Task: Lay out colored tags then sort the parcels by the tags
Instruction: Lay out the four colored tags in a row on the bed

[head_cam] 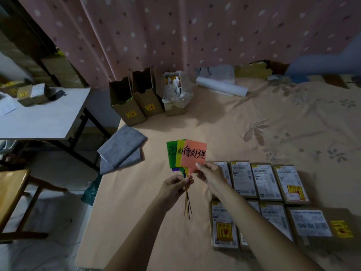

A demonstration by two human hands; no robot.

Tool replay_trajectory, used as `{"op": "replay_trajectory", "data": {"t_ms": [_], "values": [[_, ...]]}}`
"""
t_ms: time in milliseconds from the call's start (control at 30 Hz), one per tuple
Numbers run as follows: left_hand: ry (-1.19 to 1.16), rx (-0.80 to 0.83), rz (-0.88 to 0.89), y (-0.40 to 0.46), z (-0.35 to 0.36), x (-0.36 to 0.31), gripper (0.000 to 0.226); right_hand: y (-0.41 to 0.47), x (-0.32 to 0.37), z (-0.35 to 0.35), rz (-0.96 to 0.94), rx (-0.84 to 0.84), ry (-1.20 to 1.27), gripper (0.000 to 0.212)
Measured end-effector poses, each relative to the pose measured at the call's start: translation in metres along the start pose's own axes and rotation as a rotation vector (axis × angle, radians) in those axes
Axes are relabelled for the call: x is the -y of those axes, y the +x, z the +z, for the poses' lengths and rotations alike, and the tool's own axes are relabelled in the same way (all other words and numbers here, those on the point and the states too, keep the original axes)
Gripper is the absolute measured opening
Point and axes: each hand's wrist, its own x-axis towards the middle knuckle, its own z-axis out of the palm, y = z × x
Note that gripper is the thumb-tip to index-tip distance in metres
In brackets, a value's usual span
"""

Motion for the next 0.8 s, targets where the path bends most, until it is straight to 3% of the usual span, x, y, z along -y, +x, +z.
{"op": "replay_trajectory", "data": {"t_ms": [367, 467, 600, 800], "values": [[-0.065, -0.071, 0.026, 0.024, -0.005, -0.009, 0.02, 0.037, 0.007, 0.015, -0.109, -0.02, -0.267, 0.012], [-0.141, -0.125, 0.031, 0.03, -0.021, -0.012, 0.024, 0.059, 0.013, 0.027, -0.098, -0.033, -0.246, 0.008], [-0.17, -0.192, 0.044, 0.038, -0.047, -0.02, 0.025, 0.115, 0.033, 0.041, -0.069, -0.129, -0.166, 0.015], [-0.203, -0.265, 0.06, 0.055, -0.08, -0.027, 0.021, 0.213, 0.031, 0.054, 0.018, -0.211, -0.277, 0.03]]}}
